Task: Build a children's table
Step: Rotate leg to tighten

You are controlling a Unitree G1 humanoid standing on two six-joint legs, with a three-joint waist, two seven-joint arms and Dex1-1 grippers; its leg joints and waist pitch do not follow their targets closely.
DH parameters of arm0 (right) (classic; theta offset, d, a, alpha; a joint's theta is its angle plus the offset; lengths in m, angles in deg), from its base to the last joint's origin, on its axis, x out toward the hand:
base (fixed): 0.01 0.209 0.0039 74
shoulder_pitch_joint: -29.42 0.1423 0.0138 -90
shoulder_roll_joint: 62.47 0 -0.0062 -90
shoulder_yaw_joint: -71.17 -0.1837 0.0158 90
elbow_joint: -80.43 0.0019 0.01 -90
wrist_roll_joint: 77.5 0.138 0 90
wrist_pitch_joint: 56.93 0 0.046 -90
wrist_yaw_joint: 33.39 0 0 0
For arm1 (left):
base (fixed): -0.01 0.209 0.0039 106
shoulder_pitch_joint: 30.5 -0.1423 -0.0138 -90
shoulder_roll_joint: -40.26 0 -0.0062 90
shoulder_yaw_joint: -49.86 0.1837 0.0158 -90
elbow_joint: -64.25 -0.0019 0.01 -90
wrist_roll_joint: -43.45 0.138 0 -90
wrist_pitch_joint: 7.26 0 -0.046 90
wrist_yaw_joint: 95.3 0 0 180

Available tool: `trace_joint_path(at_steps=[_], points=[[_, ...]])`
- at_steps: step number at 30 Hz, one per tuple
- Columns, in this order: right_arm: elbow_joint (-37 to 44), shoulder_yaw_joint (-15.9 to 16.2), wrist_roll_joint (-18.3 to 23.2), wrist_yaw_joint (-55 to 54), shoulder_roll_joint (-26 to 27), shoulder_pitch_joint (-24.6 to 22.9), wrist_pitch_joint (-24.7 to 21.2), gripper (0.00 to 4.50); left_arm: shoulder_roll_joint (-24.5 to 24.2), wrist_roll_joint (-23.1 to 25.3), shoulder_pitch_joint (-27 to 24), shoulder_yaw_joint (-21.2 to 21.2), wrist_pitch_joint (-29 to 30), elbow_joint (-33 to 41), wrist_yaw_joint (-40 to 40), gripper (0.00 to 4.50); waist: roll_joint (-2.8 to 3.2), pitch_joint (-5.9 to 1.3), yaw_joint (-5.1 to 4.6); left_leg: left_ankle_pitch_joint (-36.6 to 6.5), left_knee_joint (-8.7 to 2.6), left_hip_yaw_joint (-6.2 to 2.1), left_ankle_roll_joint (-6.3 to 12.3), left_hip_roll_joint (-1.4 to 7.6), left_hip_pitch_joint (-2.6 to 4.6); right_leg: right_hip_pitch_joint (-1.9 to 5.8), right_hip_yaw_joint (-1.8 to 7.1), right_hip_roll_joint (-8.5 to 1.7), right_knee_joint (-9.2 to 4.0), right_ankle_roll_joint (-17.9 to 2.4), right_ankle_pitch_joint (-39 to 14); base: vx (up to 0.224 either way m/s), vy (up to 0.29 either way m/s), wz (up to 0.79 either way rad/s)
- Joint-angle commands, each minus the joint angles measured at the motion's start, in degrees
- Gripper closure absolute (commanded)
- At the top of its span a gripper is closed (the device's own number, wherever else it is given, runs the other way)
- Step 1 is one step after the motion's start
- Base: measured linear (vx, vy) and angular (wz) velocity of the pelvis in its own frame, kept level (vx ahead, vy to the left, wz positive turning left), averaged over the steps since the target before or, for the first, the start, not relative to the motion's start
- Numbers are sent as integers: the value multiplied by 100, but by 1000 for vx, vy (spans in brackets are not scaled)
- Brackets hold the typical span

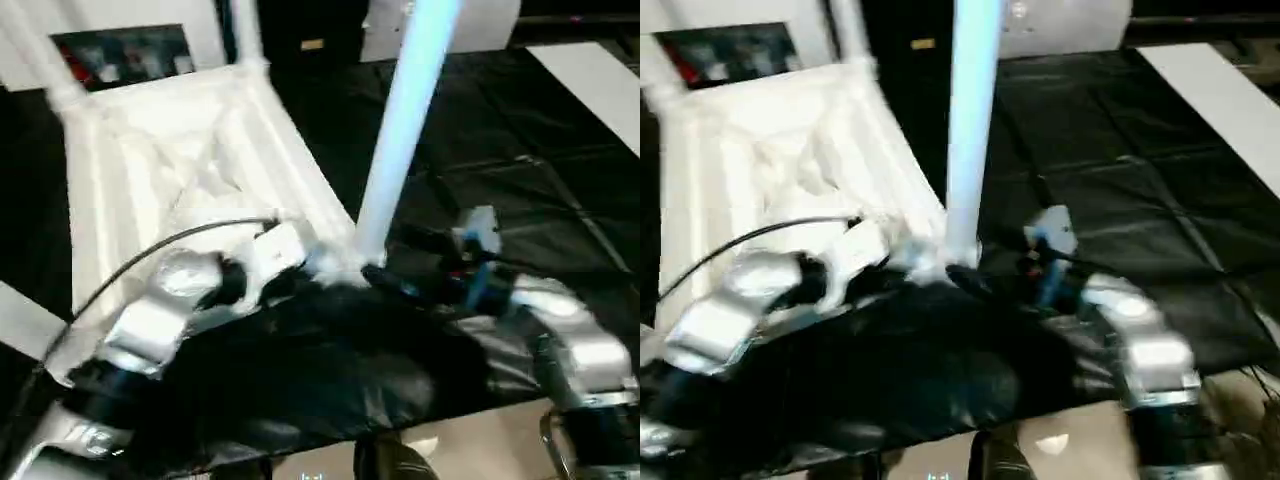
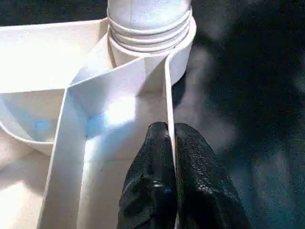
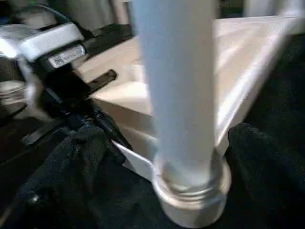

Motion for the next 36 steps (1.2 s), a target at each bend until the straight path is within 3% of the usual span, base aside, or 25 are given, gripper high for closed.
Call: trace_joint_path(at_steps=[1, 4, 7, 12, 16, 22, 32, 35, 36], points=[[106, 68, 159, 467, -158, 76, -104, 1, -172, -100, -152, 401, -301, 36, 718, 450, -22, -392, 6, -914, -270, -33, 729, 284, 73, 311, 311, -382, -355, -1426, -1218, 0, 0, 0], [119, 221, 259, 978, -401, 133, -119, 1, -450, -255, -186, 537, -570, 106, 1278, 450, -20, -398, 43, -1023, -282, -51, 623, 288, 87, 313, 313, -389, -352, -1356, -1417, 0, 0, 0], [80, 413, 188, 1376, -593, 172, 51, 1, -600, -310, -152, 643, -917, 35, 1669, 450, -21, -407, 83, -967, -272, -30, 616, 296, 106, 295, 331, -390, -332, -1392, -1262, 0, 0, 0], [-40, 777, 98, 2013, -785, 279, 238, 1, -607, -329, 46, 804, -1270, -210, 2106, 450, -44, -429, 168, -730, -247, -25, 712, 298, 92, 309, 319, -386, -271, -1496, -891, 0, 0, 0], [-135, 1003, 110, 2439, -875, 392, 214, 1, -550, -274, 250, 951, -1547, -471, 2323, 450, -53, -419, 222, -838, -237, -26, 694, 304, 80, 314, 327, -420, -279, -1466, -1135, 0, 0, 0], [-440, 1368, -57, 2835, -915, 509, 457, 64, -456, -202, 490, 1081, -1874, -817, 2593, 450, -69, -406, 237, -927, -242, -35, 600, 293, 64, 312, 326, -428, -305, -1383, -1367, 0, 0, 0], [-747, 1524, -83, 3007, -795, 698, 470, 141, -414, -204, 619, 1170, -2064, -1032, 2775, 450, -54, -403, 241, -829, -240, -41, 641, 308, 62, 311, 318, -416, -270, -1486, -1107, 0, 0, 0], [-751, 1574, -48, 3082, -816, 701, 396, 160, -423, -212, 618, 1162, -2089, -1074, 2812, 450, -44, -384, 243, -919, -249, -43, 624, 309, 61, 310, 319, -426, -289, -1465, -1249, 0, 0, 0], [-734, 1598, -29, 3127, -833, 691, 346, 185, -431, -225, 608, 1156, -2066, -1076, 2814, 450, -65, -378, 243, -957, -253, -43, 599, 310, 66, 309, 322, -425, -294, -1437, -1331, 0, 0, 0]])
